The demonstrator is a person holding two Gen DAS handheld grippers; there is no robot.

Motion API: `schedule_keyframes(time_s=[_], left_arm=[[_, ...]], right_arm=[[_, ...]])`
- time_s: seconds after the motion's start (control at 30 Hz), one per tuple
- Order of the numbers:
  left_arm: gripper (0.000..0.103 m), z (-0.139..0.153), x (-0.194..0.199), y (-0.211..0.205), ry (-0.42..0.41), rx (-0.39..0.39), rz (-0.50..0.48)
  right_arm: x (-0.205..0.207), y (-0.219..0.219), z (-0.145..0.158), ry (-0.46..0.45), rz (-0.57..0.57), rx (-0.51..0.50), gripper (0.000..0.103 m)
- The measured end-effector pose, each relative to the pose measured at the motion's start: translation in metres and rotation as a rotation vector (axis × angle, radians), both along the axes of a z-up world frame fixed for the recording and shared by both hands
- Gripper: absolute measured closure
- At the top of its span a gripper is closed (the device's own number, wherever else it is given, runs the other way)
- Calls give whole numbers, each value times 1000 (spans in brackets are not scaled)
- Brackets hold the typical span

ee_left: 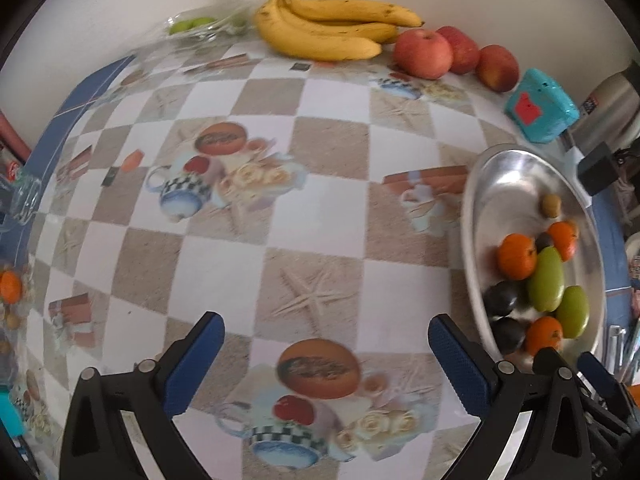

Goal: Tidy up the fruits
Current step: 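Raise both open grippers away from the steel plate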

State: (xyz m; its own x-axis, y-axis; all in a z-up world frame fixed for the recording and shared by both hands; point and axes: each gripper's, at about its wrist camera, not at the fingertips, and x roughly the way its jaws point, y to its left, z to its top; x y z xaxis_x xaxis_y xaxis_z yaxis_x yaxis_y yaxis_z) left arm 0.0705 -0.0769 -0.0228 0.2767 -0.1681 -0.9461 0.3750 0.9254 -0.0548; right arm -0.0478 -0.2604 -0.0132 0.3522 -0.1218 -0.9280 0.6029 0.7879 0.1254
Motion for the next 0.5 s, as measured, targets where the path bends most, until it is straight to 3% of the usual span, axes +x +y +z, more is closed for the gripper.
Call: schedule_keyframes(time_s=[0.07, 0.5], left_arm=[[0, -1, 0, 4, 1, 3, 7], [0, 5, -18, 44, -16, 4, 44]], right_arm=[[0, 1, -2, -1, 2, 15, 5], [-11, 8, 3, -22, -33, -22, 5]])
